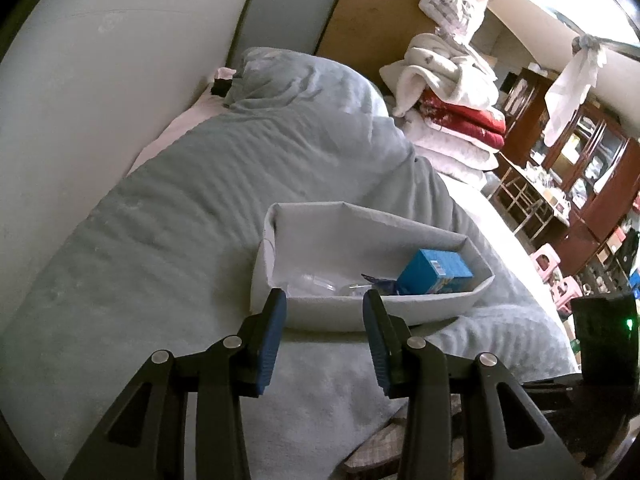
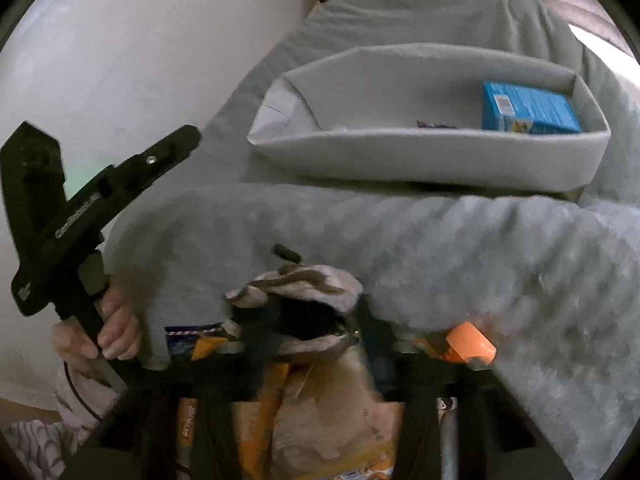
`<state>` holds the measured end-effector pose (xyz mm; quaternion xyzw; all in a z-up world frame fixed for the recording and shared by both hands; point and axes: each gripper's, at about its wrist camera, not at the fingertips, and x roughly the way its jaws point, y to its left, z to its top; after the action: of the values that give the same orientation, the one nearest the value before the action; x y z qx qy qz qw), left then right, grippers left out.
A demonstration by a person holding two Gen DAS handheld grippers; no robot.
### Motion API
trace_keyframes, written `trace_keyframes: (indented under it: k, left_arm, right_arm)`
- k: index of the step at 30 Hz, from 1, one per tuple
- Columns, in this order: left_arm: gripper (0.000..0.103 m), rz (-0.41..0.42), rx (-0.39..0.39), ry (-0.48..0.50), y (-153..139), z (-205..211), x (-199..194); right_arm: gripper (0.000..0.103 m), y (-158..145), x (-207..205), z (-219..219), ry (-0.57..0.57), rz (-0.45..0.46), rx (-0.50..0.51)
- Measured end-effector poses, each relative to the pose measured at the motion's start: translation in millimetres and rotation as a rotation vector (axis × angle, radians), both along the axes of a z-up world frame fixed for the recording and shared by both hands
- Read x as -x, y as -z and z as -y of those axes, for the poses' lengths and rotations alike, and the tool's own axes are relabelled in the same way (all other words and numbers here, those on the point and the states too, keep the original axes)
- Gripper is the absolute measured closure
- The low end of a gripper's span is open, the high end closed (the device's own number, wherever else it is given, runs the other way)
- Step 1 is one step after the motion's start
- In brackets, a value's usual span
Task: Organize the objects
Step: 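Grasp the checkered cloth from the clutter with the right gripper, then carry the checkered cloth into the white basket and release it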
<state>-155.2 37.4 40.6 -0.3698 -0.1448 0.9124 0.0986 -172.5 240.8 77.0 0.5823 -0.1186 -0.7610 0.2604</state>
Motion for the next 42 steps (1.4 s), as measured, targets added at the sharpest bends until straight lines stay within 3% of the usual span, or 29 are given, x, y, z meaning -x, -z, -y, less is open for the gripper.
trace_keyframes:
  k: [3,12,15,20,28,32,36,39,42]
  left_arm:
    - [0.065,-0.003,-0.007,0.001,-1,1,0]
    - [0.065,-0.004,-0.047,0.029,3,-2,-1]
    - [0.063,0.006,-0.129,0.116,6,-8,0]
    - [0.051,0.051,-0.343,0.286,15,-18,4]
    - [0.044,0.149,-0.463,0.414,31,-40,9]
    - [0.045,0.147,-0.470,0.409,29,-48,19]
    - [0.051,0.140,-0.366,0.352,17,-50,31]
    - [0.051,0.144,-0.358,0.321,12,-48,42]
    - [0.050,0.145,-0.346,0.280,7,-45,55]
  right_arm:
    - [0.085,-10,0,-11,0.047,-0.022,0.068]
    - [0.088,-50,-7,-42,0.196,-0.173,0.090]
    - [0.088,-58,-9,-52,0.244,-0.211,0.111]
    - [0.088,-66,-6,-64,0.276,-0.235,0.182]
    - [0.088,-69,-3,-73,0.285,-0.239,0.248]
    - [0.088,-68,8,-64,0.254,-0.233,0.245]
    - [0.088,-71,31,-53,0.240,-0.247,0.216]
    - [0.088,-75,48,-49,0.251,-0.256,0.225]
    - [0.088,-81,63,-39,0.258,-0.287,0.163]
